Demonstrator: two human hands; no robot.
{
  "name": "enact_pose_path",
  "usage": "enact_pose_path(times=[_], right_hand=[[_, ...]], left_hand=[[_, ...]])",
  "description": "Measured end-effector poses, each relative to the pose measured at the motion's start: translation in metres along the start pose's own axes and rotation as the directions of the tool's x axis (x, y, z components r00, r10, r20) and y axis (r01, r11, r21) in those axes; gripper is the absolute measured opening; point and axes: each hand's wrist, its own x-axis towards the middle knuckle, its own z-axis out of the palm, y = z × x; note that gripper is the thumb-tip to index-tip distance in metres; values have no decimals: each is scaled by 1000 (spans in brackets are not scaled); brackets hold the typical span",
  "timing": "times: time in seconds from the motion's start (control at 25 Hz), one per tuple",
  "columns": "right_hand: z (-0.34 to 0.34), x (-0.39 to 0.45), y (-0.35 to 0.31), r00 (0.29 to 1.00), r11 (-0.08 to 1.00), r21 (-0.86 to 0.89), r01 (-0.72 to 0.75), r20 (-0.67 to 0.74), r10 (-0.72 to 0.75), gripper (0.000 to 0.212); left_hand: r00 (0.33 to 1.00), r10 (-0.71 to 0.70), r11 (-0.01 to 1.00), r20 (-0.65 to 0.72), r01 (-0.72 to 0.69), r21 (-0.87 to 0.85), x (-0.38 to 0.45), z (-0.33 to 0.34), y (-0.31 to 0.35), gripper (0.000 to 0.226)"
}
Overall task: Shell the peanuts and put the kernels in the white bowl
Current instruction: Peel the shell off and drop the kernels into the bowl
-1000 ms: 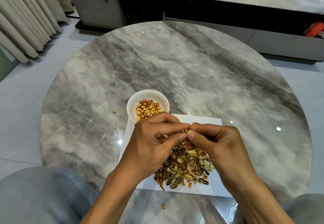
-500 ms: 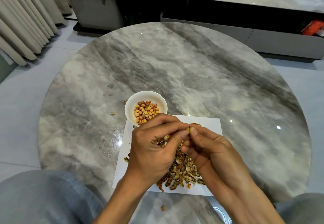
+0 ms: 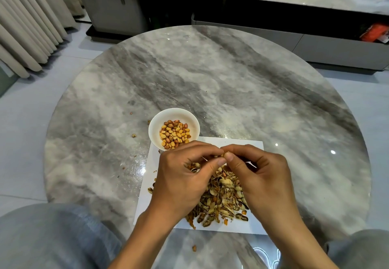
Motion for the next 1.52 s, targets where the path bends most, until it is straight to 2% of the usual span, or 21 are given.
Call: enact_pose_path(times=[0.12, 0.2, 0.28, 0.4, 0.48, 0.68, 0.84, 0.96, 1.04, 1.12, 1.28, 1.4, 1.52], right_hand=[[-4, 2, -2, 994, 977, 186, -108, 56, 99, 16], [-4, 2, 0, 985, 956, 240, -171, 69, 159, 13], [0, 2, 4, 983, 958, 219, -182, 55, 175, 13], [4, 1, 6, 993, 987, 110, -114, 25, 112, 19], [5, 1, 6, 997, 994, 81, -79, 13, 78, 21], [5, 3, 10, 987, 971, 181, -154, 67, 144, 15], [7, 1, 9, 997, 992, 97, -77, 19, 76, 17], [6, 2, 10, 986, 962, 214, -169, 32, 166, 13], [7, 4, 11, 960, 887, 367, -279, 84, 267, 13], [9, 5, 13, 937, 825, 449, -343, 104, 333, 16], [12, 6, 16, 897, 721, 551, -420, 134, 421, 20], [12, 6, 18, 898, 707, 572, -416, 137, 417, 18], [10, 8, 19, 897, 694, 588, -414, 134, 421, 23]], left_hand=[[993, -115, 985, -5, 114, -131, 2, -2, 5, 19], [987, -160, 974, 7, 159, -161, 3, -2, 6, 23], [985, -167, 978, 29, 170, -125, 3, -3, 6, 24], [991, -130, 992, 32, 129, 11, 2, -3, 5, 20], [991, -134, 991, 27, 133, 19, 2, -2, 6, 20], [956, -293, 944, 12, 291, -155, 2, -2, 12, 20], [880, -474, 813, 35, 453, -365, 1, 3, 15, 21], [851, -523, 745, 51, 486, -456, 1, 6, 15, 20], [856, -516, 749, 44, 475, -463, 0, 8, 16, 21], [872, -488, 778, 34, 452, -435, -1, 10, 15, 21], [913, -406, 878, 35, 400, -264, -4, 12, 9, 27], [955, -292, 947, 45, 296, -125, -5, 13, 8, 29], [957, -290, 952, -30, 285, -115, -5, 13, 8, 29]])
